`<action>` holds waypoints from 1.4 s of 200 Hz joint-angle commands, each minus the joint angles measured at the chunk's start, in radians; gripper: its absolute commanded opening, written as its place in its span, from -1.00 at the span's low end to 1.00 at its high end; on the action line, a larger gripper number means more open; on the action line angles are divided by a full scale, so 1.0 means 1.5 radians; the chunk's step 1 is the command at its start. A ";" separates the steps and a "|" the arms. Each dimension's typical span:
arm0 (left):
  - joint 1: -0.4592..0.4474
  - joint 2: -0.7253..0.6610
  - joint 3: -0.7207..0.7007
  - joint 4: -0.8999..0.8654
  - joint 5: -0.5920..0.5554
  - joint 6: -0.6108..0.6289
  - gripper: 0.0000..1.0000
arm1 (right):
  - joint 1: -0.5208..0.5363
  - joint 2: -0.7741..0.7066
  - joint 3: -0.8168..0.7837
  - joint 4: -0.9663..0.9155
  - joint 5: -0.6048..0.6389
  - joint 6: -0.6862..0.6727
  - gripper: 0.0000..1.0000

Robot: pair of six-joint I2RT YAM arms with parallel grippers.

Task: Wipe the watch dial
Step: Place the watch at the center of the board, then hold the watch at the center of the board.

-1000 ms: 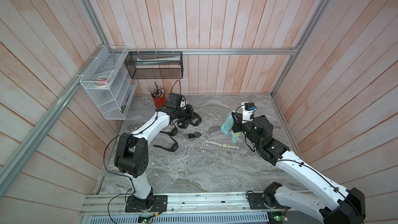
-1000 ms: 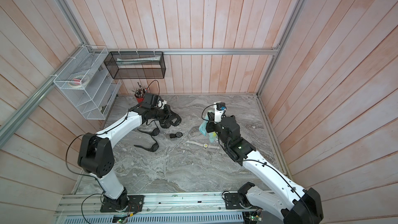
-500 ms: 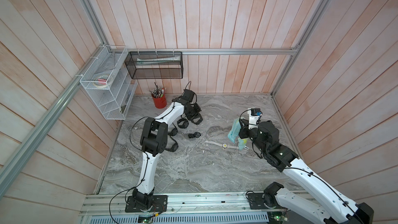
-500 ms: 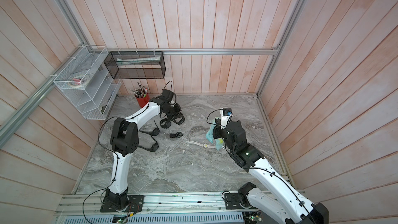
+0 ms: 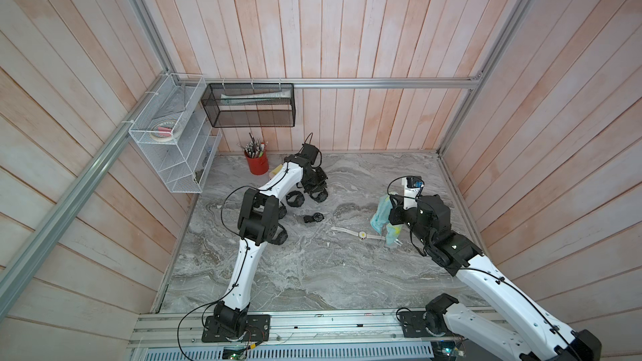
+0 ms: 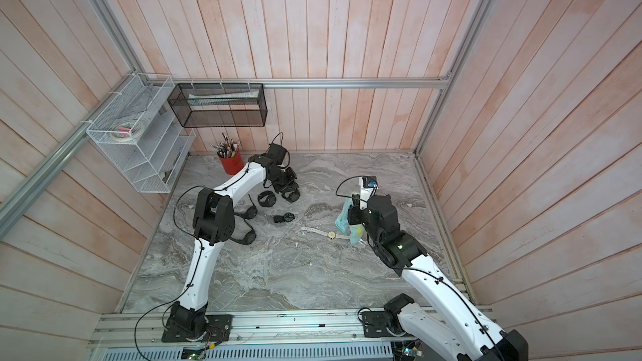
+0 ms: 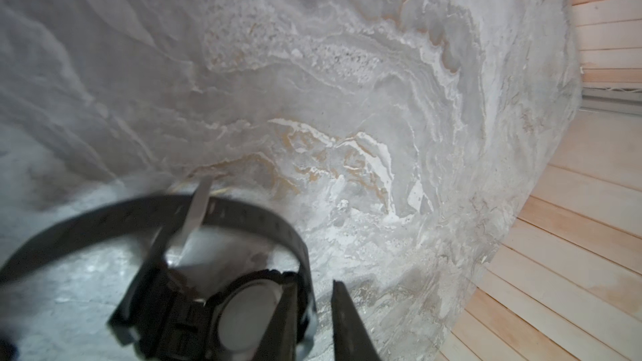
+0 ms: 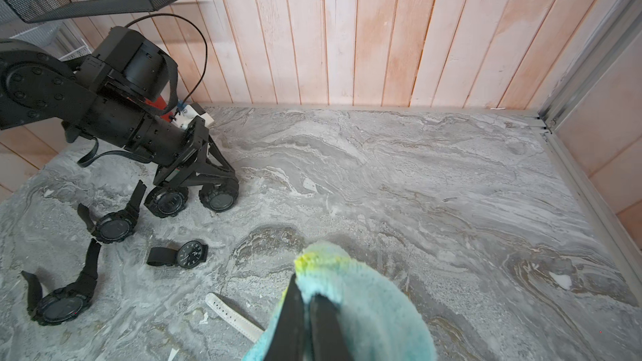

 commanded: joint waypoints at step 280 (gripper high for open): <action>-0.200 -0.195 -0.337 0.063 -0.006 0.221 -0.22 | -0.045 0.259 0.024 -0.085 -0.236 0.049 -1.00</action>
